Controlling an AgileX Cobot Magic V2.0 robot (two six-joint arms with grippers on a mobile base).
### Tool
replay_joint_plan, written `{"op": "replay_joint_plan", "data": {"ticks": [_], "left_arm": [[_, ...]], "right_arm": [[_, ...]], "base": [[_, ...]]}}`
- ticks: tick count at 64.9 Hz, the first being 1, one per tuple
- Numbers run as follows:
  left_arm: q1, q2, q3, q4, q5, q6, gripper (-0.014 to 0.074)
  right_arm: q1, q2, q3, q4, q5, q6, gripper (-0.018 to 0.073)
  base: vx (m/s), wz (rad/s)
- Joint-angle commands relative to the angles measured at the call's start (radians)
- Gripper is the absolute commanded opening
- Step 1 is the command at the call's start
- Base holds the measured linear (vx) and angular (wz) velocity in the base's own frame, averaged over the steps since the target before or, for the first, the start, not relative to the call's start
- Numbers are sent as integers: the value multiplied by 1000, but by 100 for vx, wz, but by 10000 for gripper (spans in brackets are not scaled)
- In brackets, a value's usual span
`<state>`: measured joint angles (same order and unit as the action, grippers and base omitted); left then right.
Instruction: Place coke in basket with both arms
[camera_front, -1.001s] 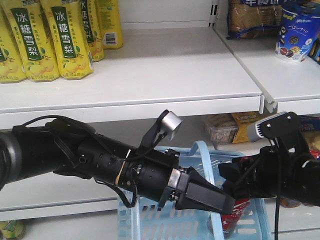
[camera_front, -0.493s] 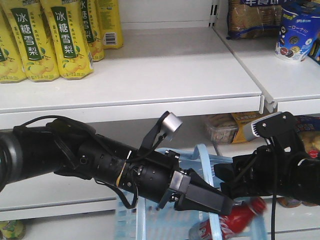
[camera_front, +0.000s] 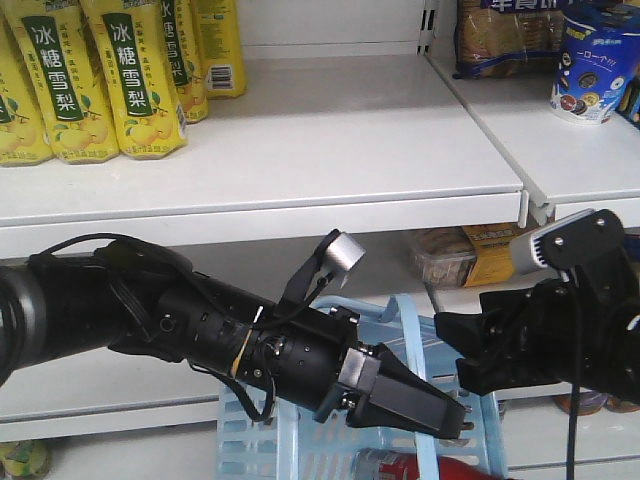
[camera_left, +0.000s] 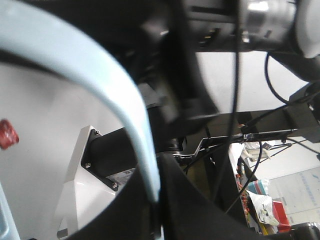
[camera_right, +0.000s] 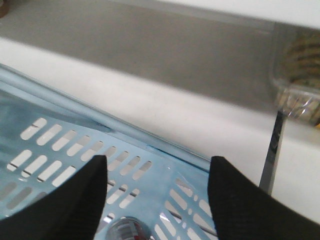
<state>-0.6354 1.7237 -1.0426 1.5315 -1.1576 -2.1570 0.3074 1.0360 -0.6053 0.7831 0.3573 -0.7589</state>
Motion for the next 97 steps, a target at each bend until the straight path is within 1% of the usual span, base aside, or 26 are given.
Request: {"op": "replay_joint_plan", "data": {"ticks": [1,6,15,16,26,30,36,50,58,62,68,97], "left_arm": [[-3,-58,-32,-115,-216,14,-5],[-3,-58,-32,-115,-216,14,-5],[-3,-58,-32,-115,-216,14,-5],[-3,-58,-32,-115,-216,14,-5],[-3,-58,-32,-115,-216,14,-5],[-3,-58,-32,-115,-216,14,-5],[-3,-58,-32,-115,-216,14,-5],[-3,-58,-32,-115,-216,14,-5],[-3,-58,-32,-115,-216,14,-5],[-3,-58,-32,-115,-216,14,-5],[-3,-58,-32,-116,-216,14,-5],[-3,-58,-32,-116,-216,14,-5]], "right_arm": [[-7,-82,-32,-12,-44,-4,297],[-7,-134,-32,-27,-42,10,204],[-7,-252,-32,-27,-1,11,-13],[-7,-258,-32,-27,6,12,-17],[-7,-395,-27,-47,98,17,-5],[-7,-452,-2,-46,103,35,-5],[-7,-537,64,-51,76,38,-5],[-7,-752,296,-52,1,41,-5],[-7,-834,380,-47,-18,42,-5],[-7,-854,398,-32,-59,42,-5],[-7,-864,398,-50,-86,40,-5],[-7,-864,398,-45,-78,38,-5]], "base": [[0,0],[0,0],[0,0],[0,0],[0,0],[0,0],[0,0],[0,0],[0,0],[0,0],[0,0],[0,0]]}}
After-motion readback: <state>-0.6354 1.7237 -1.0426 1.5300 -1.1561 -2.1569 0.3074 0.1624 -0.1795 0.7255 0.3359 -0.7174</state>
